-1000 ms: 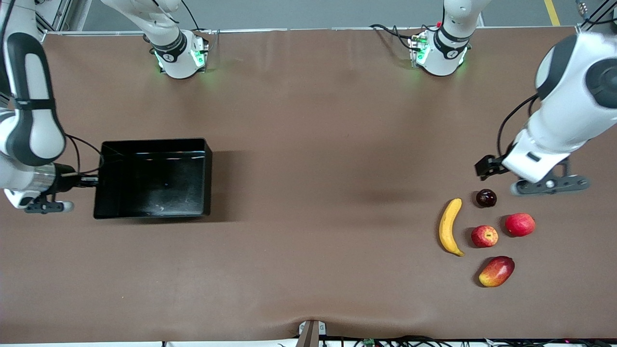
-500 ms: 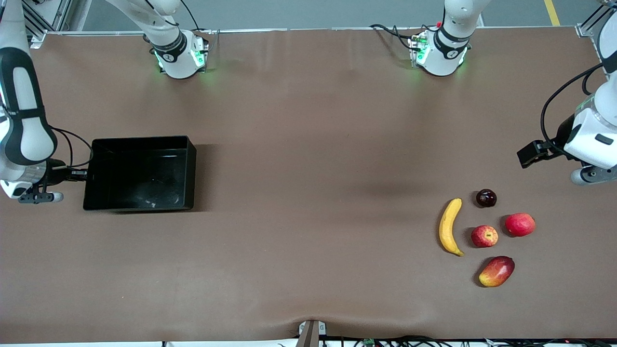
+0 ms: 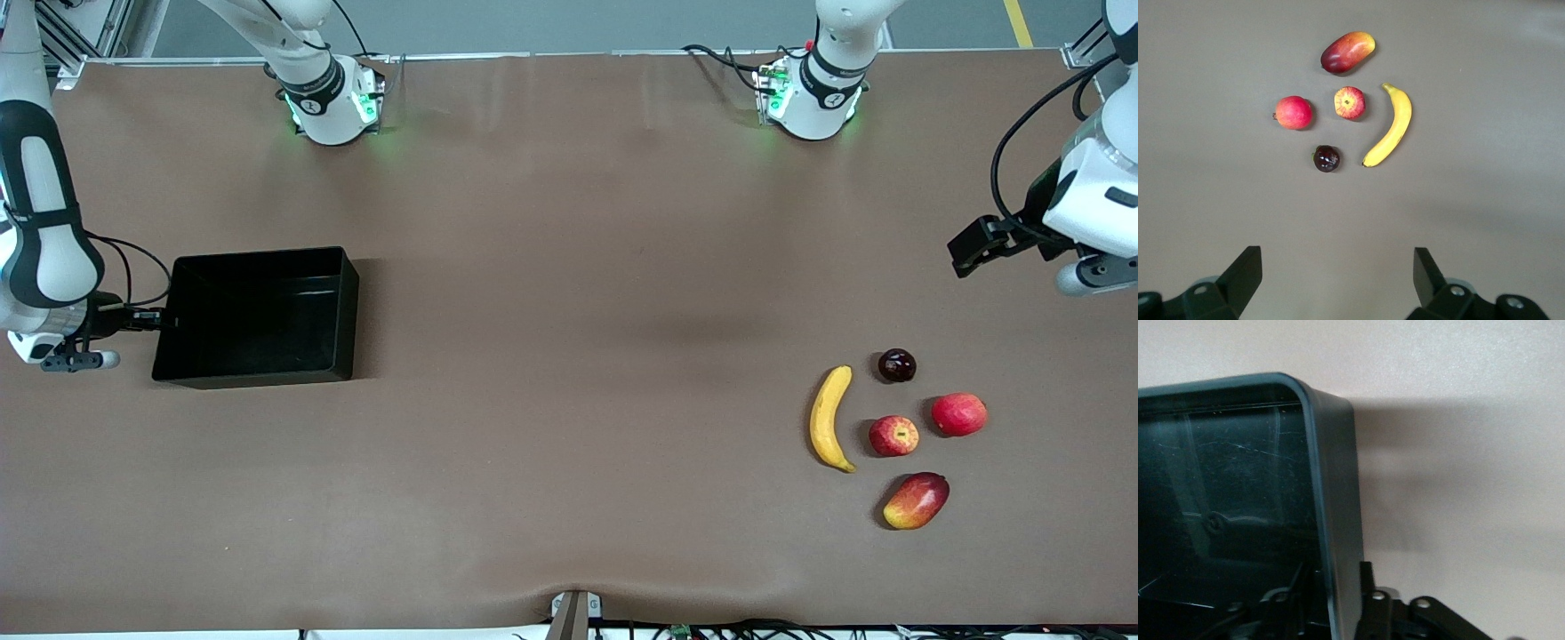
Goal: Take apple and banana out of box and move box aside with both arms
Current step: 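Raise the left gripper away while the right gripper releases the box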
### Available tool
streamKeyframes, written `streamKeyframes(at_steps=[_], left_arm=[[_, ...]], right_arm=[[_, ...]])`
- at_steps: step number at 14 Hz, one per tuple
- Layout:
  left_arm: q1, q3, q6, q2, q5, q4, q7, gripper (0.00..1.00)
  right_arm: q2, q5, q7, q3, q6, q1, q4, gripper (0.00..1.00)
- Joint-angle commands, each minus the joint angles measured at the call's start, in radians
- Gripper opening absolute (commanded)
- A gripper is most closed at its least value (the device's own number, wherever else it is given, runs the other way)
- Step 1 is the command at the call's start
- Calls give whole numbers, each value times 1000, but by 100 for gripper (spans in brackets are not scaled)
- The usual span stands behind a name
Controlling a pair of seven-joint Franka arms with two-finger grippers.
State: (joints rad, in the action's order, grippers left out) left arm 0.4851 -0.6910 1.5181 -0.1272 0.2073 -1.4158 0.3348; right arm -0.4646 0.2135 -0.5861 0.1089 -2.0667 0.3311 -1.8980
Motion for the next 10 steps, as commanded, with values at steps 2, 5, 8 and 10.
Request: streamKeyframes(at_steps=[2, 5, 8, 10], left_arm=[[-261, 344, -10, 78, -83, -50, -80, 100], [-431, 563, 17, 127, -147, -104, -152, 100], [-488, 630, 36, 178, -152, -162, -188, 100], [-481, 617, 40, 193, -160, -172, -186, 100]], right_arm=[[-3, 15, -20, -35, 182, -10, 179, 100], [-5, 4, -84, -46, 256, -82, 363, 100], [-6, 10, -83, -48, 257, -124, 471, 100], [-6, -2, -72, -43, 260, -187, 552, 100]])
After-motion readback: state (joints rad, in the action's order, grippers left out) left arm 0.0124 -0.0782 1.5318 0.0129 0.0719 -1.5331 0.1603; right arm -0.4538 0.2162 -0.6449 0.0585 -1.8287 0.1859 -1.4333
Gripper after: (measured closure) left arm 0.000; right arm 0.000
